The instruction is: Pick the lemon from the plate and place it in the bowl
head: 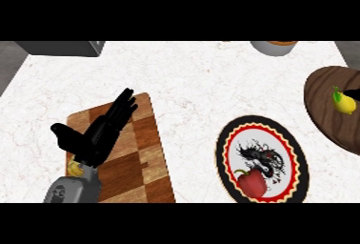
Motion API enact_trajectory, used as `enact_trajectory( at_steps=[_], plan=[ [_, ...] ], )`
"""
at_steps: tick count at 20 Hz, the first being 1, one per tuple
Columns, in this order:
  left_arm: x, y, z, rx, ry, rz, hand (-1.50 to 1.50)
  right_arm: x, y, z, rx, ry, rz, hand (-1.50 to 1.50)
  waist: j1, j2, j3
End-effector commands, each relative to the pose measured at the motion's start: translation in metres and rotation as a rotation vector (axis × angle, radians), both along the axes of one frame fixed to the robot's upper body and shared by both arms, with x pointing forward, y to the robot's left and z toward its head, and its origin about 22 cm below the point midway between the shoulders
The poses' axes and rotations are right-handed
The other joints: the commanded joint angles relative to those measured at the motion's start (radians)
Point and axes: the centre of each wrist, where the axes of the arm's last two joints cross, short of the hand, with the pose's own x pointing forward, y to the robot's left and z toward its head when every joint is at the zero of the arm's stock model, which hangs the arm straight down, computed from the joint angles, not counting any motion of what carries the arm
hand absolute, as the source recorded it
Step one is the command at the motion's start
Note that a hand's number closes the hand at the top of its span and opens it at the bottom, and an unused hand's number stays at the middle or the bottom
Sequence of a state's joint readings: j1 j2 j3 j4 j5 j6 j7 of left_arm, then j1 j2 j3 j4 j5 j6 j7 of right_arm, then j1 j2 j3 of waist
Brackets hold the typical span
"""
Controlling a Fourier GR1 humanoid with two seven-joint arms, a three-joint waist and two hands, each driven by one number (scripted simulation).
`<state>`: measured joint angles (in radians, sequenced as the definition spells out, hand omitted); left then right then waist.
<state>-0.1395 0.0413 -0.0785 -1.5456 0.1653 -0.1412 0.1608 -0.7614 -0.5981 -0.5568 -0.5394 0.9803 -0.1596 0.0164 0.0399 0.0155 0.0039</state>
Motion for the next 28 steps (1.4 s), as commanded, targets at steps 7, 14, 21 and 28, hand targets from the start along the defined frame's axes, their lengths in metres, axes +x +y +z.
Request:
enact_trajectory(
  at_steps=[7, 14, 21, 28],
  plan=[
    [-0.008, -0.004, -0.002, -0.007, 0.021, 0.042, 0.0, -0.009, -0.009, 0.007, 0.324, -0.665, 0.091, -1.5, -0.05, -0.022, -0.001],
    [-0.015, 0.02, -0.008, 0.0, 0.035, 0.107, 0.0, -0.063, -0.022, -0.011, 0.431, -0.807, 0.246, -1.5, -0.1, -0.038, -0.007],
    [-0.022, 0.027, -0.001, 0.011, 0.046, 0.133, 0.0, -0.145, -0.009, -0.053, 0.452, -0.851, 0.336, -1.5, -0.14, -0.052, -0.009],
    [-0.029, 0.029, -0.012, 0.006, 0.054, 0.158, 0.0, -0.279, 0.015, -0.101, 0.443, -0.818, 0.364, 1.5, -0.174, -0.045, -0.009]
  ],
)
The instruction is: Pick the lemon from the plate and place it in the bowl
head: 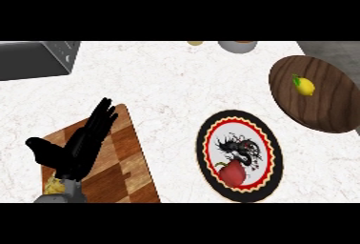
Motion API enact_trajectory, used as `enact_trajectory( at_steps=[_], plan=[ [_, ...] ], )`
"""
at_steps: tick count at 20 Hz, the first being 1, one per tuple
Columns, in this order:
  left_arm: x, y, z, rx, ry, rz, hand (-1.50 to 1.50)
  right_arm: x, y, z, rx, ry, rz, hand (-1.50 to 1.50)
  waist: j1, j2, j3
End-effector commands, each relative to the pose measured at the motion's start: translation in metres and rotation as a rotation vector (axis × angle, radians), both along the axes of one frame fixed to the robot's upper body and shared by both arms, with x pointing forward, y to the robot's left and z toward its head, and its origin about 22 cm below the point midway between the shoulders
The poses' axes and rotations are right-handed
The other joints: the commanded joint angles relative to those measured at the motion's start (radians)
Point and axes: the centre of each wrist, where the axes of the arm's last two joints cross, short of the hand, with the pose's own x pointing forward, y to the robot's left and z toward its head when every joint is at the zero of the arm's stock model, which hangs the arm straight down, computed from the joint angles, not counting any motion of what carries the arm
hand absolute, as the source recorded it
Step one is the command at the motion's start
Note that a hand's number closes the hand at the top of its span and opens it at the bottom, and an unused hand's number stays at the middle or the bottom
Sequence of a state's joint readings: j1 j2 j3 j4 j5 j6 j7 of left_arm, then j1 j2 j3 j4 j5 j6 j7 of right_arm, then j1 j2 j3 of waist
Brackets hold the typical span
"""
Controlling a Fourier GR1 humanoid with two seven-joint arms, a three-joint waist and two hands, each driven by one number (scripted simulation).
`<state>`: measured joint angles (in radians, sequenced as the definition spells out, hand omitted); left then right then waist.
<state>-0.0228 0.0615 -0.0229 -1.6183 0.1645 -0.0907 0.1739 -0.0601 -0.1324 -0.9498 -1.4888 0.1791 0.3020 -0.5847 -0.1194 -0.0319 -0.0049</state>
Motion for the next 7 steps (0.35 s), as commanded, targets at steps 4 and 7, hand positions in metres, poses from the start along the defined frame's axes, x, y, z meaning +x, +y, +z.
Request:
enact_trajectory(
  at_steps=[4, 7],
  plan=[
    [-0.003, 0.0, -0.002, -0.014, -0.013, 0.012, 0.0, -0.153, 0.016, -0.031, 0.003, 0.086, 0.032, 1.5, -0.003, 0.012, 0.004],
    [-0.004, 0.001, -0.005, -0.018, -0.003, 0.019, 0.0, -0.2, 0.025, -0.036, 0.043, 0.167, 0.097, 1.5, -0.011, 0.014, 0.005]
  ],
)
